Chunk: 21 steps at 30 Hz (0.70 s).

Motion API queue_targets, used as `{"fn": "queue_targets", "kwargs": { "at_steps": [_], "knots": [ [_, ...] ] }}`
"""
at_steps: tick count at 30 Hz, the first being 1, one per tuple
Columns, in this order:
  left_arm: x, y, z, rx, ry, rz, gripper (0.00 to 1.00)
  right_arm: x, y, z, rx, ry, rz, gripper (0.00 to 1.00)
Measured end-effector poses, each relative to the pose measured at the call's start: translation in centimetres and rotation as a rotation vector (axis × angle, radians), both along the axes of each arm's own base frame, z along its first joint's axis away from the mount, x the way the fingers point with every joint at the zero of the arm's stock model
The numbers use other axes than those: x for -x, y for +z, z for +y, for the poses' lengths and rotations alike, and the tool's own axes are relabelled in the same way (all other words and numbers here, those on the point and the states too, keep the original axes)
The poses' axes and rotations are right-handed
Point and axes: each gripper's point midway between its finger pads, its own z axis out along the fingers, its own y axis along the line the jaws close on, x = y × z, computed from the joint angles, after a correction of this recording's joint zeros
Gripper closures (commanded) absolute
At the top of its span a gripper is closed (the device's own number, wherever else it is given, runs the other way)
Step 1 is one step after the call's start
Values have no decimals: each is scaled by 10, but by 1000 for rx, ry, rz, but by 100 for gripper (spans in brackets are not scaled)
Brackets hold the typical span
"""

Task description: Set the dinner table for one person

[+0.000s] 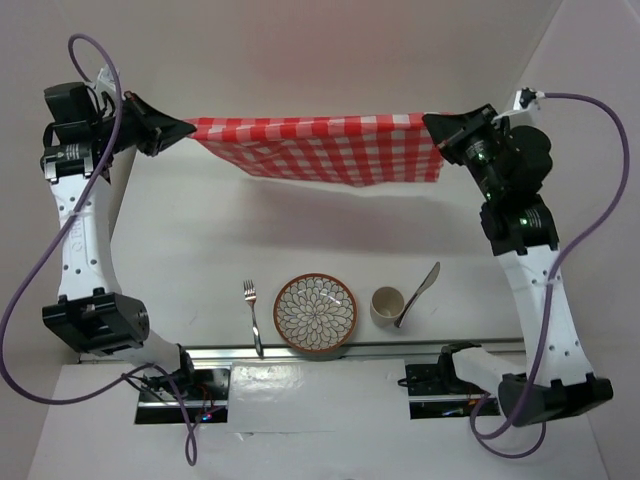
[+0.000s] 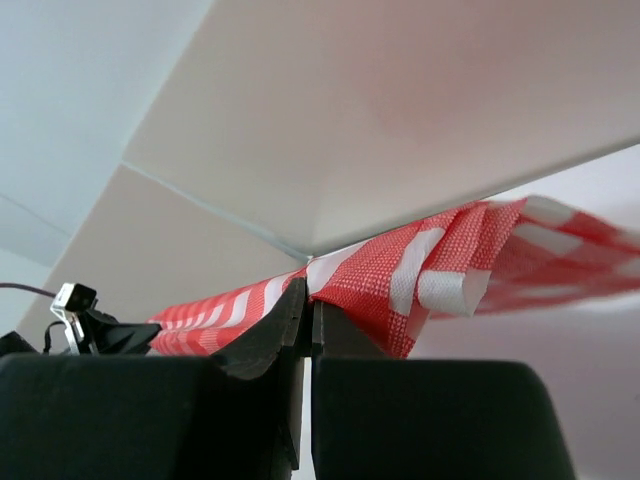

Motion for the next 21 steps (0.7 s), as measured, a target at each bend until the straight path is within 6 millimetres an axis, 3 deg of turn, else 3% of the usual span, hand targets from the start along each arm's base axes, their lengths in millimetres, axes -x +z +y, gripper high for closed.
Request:
{"fn": "queue_targets", "kwargs": {
  "at_steps": [4,9,14,21],
  "knots": [
    [16,17,-6,13,-45,-40,100,22,6,-6,29,-15,-12,100],
    [14,19,-8,43,-69,-34,100,11,-9,-10,71,-41,31,100],
    [-12,11,-1,55,-77,-19,100,-32,-29,-6,104,-45,82,100],
    [-77,4,12,62,-99,-42,100,-107,-51,4,131,-37,98,100]
  ]
}}
